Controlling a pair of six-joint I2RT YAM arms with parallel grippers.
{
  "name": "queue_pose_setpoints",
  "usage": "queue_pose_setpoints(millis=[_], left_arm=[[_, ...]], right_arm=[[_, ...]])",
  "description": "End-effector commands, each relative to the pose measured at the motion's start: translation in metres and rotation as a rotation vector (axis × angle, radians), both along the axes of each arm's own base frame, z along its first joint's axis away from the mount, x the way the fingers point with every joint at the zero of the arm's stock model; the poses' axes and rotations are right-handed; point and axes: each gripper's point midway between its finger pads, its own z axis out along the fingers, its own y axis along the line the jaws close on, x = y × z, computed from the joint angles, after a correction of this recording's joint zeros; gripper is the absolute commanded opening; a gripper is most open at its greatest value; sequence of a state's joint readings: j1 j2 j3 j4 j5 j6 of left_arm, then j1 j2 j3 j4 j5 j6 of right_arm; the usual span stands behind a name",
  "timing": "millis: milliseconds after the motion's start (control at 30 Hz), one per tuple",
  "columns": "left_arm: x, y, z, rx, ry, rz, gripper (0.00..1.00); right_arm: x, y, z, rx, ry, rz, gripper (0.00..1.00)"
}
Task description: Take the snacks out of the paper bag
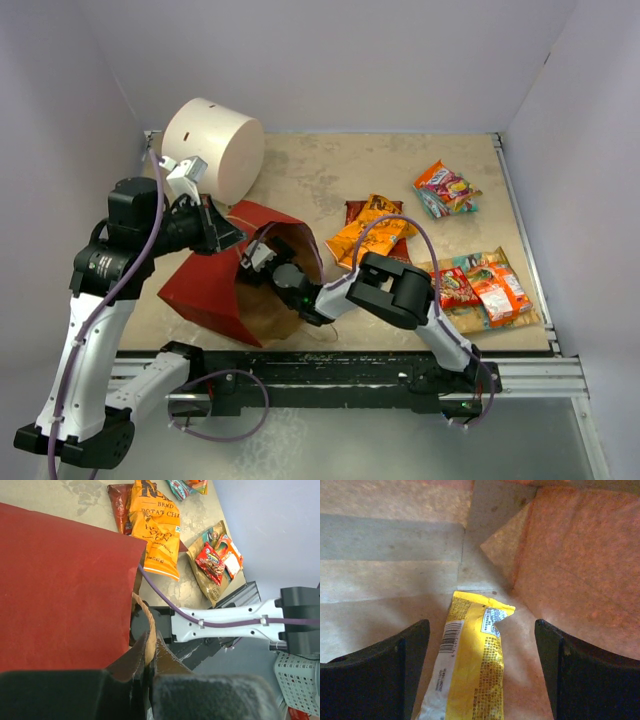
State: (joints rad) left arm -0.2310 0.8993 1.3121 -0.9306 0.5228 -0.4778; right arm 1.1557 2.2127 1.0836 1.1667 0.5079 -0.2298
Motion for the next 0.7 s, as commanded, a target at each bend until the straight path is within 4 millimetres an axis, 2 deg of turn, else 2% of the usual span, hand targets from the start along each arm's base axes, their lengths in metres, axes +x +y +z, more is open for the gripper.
queue_pose_setpoints(millis=[0, 100, 267, 400, 667], left_arm=[[-0.001, -0.001, 0.022, 0.002, -0.082, -0.034, 0.0], [0.0, 0.0, 0.023, 0.009, -0.084, -0.034, 0.0], [0.001, 0.001, 0.024, 0.015, -0.092, -0.023, 0.0], [0.004, 0.002, 0.024, 0.017, -0.09, -0.01, 0.0], [0.009, 0.007, 0.021, 0.025, -0.08, 0.035, 0.0]], right_arm=[[0.022, 0.006, 0.012, 0.049, -0.005, -0.052, 0.86], [0.028, 0.006, -0.003, 0.019, 0.042, -0.066, 0.82], [0.026, -0.001, -0.017, -0.039, 0.065, -0.068, 0.71], [0.019, -0.003, -0.011, -0.035, 0.087, -0.044, 0.53], [0.006, -0.006, 0.01, 0.014, 0.118, 0.002, 0.31]])
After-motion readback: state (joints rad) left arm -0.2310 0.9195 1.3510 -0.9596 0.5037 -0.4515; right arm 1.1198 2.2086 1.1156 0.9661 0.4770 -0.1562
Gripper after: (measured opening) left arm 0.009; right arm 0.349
